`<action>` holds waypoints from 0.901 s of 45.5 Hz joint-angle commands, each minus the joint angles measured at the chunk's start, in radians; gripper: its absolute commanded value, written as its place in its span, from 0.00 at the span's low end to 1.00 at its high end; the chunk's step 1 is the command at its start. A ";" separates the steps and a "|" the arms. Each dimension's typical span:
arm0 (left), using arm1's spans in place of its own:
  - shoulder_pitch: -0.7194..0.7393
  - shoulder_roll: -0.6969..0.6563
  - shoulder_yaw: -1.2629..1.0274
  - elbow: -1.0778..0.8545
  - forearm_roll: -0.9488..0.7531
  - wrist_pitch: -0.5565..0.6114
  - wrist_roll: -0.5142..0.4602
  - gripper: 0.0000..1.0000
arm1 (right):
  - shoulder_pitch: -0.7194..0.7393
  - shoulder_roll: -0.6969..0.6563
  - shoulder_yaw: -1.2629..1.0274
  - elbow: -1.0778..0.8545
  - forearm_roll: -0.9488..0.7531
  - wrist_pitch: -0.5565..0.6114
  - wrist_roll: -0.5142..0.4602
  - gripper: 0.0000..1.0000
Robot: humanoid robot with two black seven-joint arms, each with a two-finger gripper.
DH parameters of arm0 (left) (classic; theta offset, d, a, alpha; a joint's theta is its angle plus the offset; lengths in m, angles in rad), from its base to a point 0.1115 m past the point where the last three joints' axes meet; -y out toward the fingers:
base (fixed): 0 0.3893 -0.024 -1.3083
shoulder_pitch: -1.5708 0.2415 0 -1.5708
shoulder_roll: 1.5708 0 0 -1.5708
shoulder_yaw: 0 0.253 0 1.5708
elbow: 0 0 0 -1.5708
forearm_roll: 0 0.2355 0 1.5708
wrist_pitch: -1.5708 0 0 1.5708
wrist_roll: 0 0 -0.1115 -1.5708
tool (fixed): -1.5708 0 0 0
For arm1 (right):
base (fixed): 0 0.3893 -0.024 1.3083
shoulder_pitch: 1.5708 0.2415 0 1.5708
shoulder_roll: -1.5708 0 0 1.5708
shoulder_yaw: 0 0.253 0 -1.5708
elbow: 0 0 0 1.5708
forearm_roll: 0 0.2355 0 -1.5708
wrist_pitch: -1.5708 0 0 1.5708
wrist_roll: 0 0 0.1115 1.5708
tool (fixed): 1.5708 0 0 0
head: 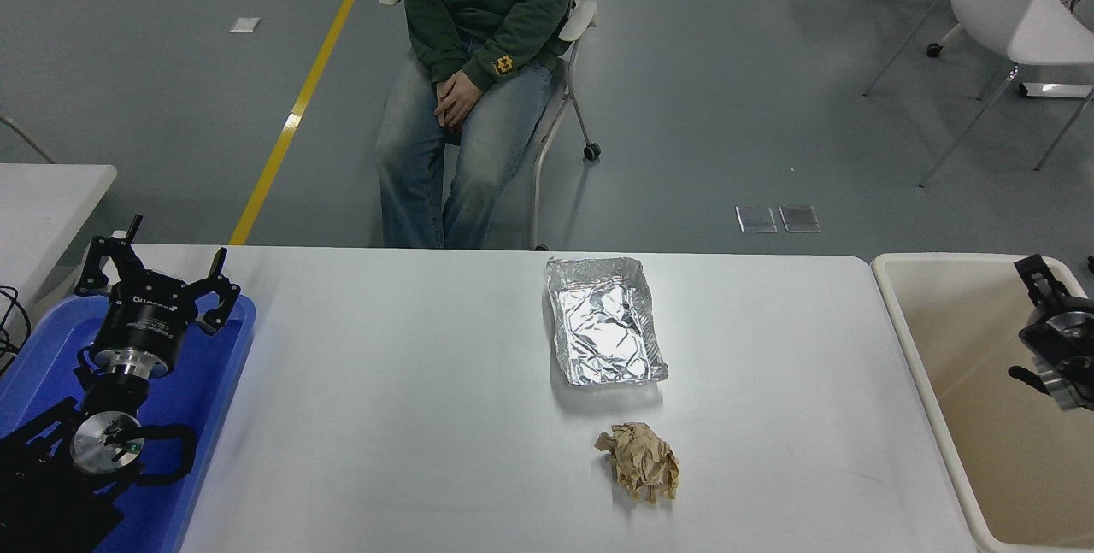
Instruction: Clean the table surface
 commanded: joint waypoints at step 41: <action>0.000 0.000 0.000 0.000 0.001 0.000 0.000 1.00 | 0.098 -0.180 0.408 0.602 0.118 0.059 0.009 1.00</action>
